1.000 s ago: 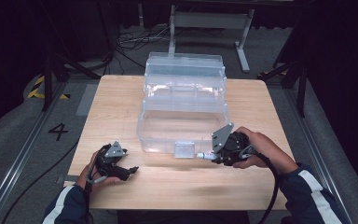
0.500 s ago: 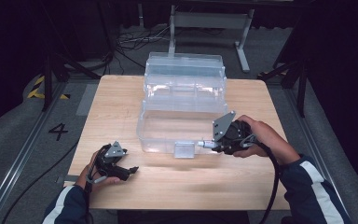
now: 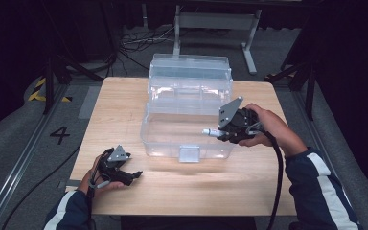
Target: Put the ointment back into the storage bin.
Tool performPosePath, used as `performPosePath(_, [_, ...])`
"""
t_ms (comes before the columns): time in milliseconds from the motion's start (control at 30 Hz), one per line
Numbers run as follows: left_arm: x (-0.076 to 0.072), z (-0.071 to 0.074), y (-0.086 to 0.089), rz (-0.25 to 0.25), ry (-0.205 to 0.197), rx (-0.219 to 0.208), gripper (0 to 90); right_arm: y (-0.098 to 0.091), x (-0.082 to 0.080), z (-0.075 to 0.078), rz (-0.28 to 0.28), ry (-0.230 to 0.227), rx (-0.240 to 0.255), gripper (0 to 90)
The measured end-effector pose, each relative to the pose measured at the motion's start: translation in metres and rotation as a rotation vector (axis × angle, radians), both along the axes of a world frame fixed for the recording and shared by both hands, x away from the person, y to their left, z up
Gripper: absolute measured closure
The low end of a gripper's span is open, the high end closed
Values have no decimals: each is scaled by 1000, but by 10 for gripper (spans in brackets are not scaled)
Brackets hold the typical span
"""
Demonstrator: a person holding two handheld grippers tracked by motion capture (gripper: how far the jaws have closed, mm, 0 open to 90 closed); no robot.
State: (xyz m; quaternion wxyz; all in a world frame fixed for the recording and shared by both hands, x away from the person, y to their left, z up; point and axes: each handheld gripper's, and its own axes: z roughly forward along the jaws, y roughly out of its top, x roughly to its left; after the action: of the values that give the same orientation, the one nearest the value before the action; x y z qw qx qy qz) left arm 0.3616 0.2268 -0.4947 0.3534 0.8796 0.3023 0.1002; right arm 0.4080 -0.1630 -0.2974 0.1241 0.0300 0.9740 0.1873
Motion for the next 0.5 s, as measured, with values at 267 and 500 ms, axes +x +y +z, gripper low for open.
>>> performPosePath(267, [0, 0, 0, 1, 1, -1, 153, 8, 19, -3, -8, 16, -11, 711])
performPosePath(500, [0, 0, 0, 1, 1, -1, 153, 21, 39, -13, -20, 35, -35, 711])
